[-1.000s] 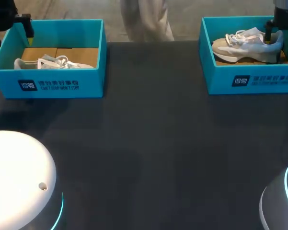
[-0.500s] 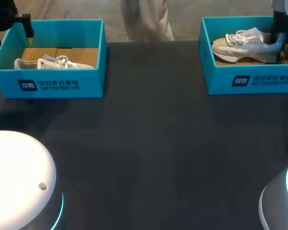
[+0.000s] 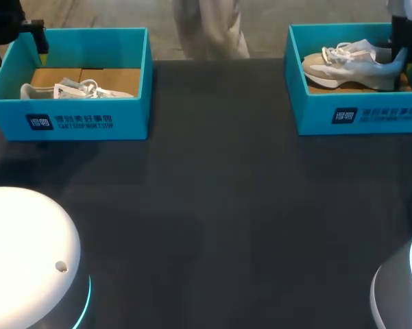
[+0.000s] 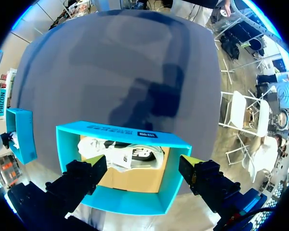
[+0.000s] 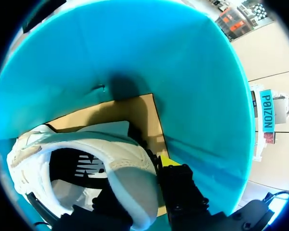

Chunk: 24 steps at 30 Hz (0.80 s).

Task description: Take the shoe out of the shoebox, open the shoe tongue, remove and reinsert the insole, then place the shoe into the shoebox

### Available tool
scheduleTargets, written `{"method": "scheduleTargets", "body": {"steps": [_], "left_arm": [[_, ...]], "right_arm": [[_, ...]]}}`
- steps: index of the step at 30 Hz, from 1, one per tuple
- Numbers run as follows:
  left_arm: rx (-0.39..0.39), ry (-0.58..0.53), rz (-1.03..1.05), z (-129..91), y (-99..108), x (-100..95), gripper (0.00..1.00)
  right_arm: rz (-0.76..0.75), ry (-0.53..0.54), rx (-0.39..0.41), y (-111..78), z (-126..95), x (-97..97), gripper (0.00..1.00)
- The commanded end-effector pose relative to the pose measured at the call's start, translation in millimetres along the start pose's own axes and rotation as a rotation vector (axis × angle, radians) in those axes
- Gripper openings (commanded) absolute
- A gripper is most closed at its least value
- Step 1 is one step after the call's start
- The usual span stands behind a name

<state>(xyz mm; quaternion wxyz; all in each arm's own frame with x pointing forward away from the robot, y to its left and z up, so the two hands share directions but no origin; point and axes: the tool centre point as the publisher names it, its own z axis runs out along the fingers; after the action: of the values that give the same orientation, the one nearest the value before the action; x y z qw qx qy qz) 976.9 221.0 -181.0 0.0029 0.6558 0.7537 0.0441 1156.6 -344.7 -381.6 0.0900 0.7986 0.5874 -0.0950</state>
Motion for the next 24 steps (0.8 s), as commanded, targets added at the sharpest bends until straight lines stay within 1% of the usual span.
{"method": "scheduleTargets", "body": {"steps": [1,5,6,10,24], "left_arm": [[0.000,0.002,0.000,-0.3,-0.1,-0.1,1.00],[0.000,0.002,0.000,-0.3,-0.1,-0.1,1.00],[0.000,0.002,0.000,-0.3,-0.1,-0.1,1.00],[0.000,0.002,0.000,-0.3,-0.1,-0.1,1.00],[0.000,0.002,0.000,-0.3,-0.1,-0.1,1.00]], "right_arm": [[0.005,0.000,-0.012,-5.4,-9.5,-7.3,0.00],[-0.002,0.001,-0.032,-6.5,-17.6,-11.2,0.00],[-0.004,0.003,-0.038,-10.5,-21.9,-13.9,0.00],[-0.002,0.017,-0.056,-13.1,-33.3,-17.3,0.00],[-0.001,0.064,-0.128,-18.5,-89.9,-27.7,0.00]]}}
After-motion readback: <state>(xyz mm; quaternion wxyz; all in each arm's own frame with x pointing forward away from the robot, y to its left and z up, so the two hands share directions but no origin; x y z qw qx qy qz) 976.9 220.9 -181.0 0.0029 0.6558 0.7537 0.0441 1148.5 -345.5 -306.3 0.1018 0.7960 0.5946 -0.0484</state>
